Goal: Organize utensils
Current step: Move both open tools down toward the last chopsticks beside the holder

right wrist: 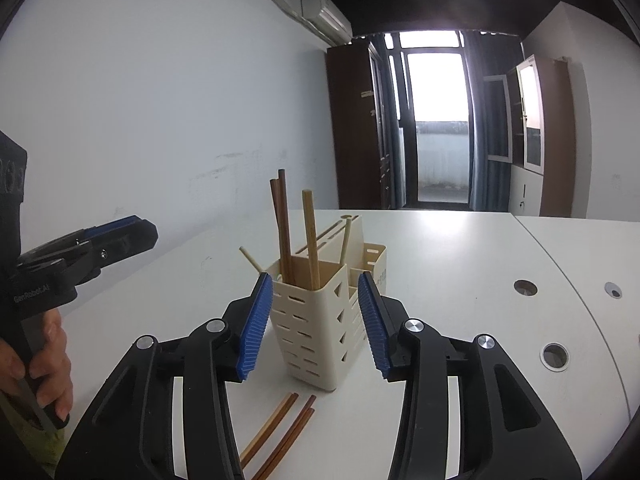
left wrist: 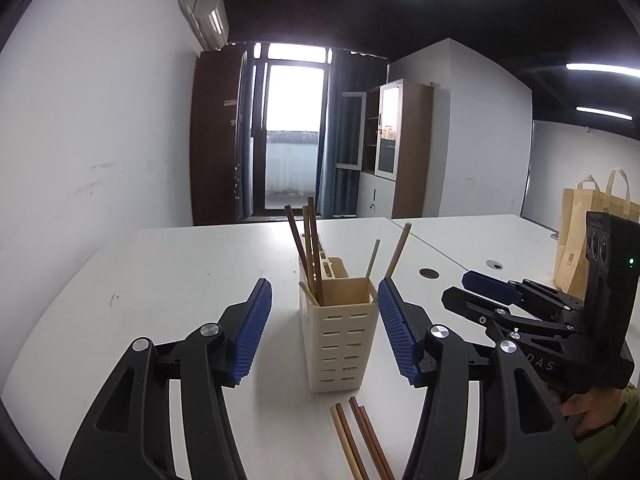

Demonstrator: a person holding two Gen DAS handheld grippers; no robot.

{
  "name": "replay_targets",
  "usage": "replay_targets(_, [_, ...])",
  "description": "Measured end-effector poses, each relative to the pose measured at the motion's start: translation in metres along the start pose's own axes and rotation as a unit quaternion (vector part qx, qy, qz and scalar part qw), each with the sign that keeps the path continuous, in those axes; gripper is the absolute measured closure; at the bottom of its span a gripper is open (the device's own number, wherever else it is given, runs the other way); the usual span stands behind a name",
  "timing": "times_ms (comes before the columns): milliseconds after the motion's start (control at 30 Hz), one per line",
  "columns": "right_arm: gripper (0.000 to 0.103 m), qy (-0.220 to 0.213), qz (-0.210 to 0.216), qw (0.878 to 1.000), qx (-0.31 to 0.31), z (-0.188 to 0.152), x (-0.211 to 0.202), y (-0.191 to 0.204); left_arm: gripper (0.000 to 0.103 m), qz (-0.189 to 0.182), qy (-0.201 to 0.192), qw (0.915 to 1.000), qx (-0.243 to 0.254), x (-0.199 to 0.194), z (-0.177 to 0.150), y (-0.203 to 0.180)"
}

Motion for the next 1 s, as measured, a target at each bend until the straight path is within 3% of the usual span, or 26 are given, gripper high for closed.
replay_targets(467, [0.048,0.114,-0.02,0.993,-0.017,-0.064,0.03,0.005,0.043,0.009,0.08,0.9952,-0.057,0.013,-0.071,0.021])
replay_targets(1000, [0.047,0.215,-0.058,0.973,-0.064,-0.132,0.072,0.016,0.038,0.016,0.126,0.9886,-0.082,0.022,-0.1,0.034])
Point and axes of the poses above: each gripper's, at about its wrist camera, not at the fingertips, and x roughly the way its jaws point, y to its left, z to its top, the point moved 8 cm from there along x, roughly the way its jaws point, and after that the axes turned 15 degrees about -z, right-handed, at the moved point
